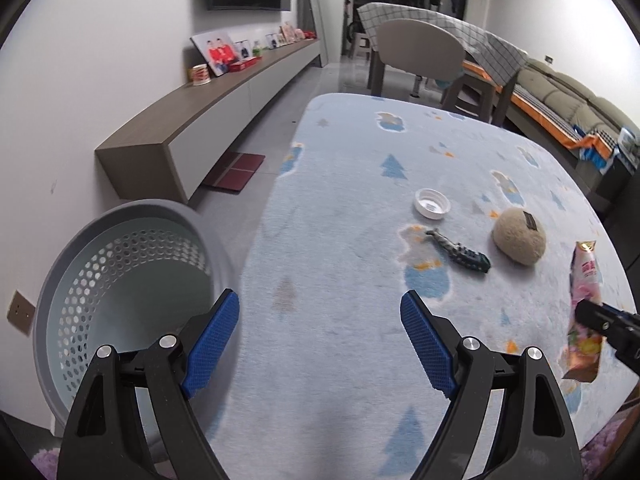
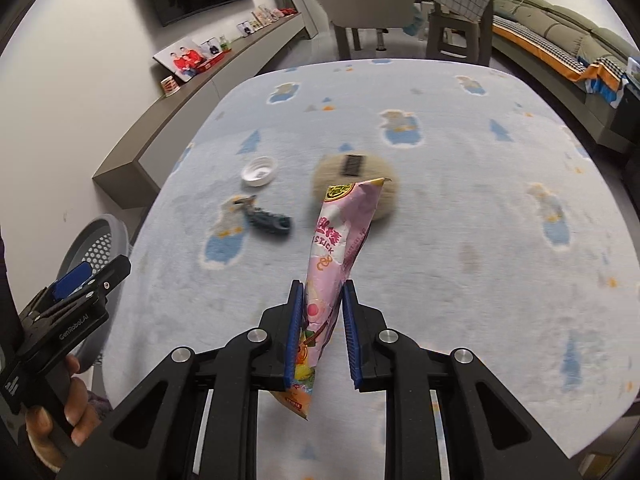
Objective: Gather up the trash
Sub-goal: 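Grasp the pink wrapper with the right tool while the left tool grasps the grey toy fish, then carry the wrapper and toy fish over the basket and open both tools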
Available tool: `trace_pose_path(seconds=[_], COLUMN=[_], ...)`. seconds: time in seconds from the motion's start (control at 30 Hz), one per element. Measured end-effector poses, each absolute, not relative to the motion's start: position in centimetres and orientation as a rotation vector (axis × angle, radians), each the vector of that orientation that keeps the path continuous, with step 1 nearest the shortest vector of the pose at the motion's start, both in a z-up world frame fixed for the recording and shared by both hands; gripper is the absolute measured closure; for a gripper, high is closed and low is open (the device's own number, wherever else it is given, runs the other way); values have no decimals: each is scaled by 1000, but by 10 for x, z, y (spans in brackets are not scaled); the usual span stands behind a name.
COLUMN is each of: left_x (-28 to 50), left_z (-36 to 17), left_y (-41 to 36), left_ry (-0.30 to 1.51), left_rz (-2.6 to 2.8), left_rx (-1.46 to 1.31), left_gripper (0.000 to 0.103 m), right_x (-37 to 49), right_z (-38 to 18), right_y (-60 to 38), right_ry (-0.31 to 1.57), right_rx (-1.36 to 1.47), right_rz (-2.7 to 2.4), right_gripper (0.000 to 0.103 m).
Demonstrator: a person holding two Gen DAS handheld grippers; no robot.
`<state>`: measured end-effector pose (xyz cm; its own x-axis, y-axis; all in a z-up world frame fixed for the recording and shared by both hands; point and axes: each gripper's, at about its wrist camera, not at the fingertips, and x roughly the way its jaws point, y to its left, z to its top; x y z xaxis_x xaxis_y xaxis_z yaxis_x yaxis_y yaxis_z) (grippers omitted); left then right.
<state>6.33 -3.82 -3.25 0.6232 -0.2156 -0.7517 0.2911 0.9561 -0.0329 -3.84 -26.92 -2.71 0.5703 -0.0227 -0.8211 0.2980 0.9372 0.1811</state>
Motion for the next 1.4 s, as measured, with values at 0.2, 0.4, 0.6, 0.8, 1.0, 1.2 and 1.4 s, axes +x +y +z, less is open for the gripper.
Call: trace_pose_path(seconds=[0.2, 0.4, 0.6, 0.8, 1.0, 1.2, 1.4], left_x=[69, 80, 95, 105, 107, 99, 84], left_z=[-37, -47, -64, -82, -86, -81, -70], left_y=[-83, -129, -158, -178, -182, -178, -160], left_ry=[864, 882, 920, 962, 958, 943, 935], left_rz=[-357, -403, -423, -431, -418, -443, -444], left_rx=[107, 152, 178, 200, 214, 209, 196], left_gripper=[22, 19, 19, 19, 28, 58, 58], right_x=[-56, -59, -62, -64, -67, -68, -67], right_z=[-26, -26, -23, -19, -18, -18, -19], right_y=[-299, -306, -308, -306, -310, -310, -308], right_ry=[913, 892, 879, 868, 861, 861, 870], right_rx=[384, 439, 471, 482, 509, 508, 497], right_rz=[-198, -134, -100, -70, -57, -56, -59], right_gripper=[84, 84, 84, 83, 84, 83, 83])
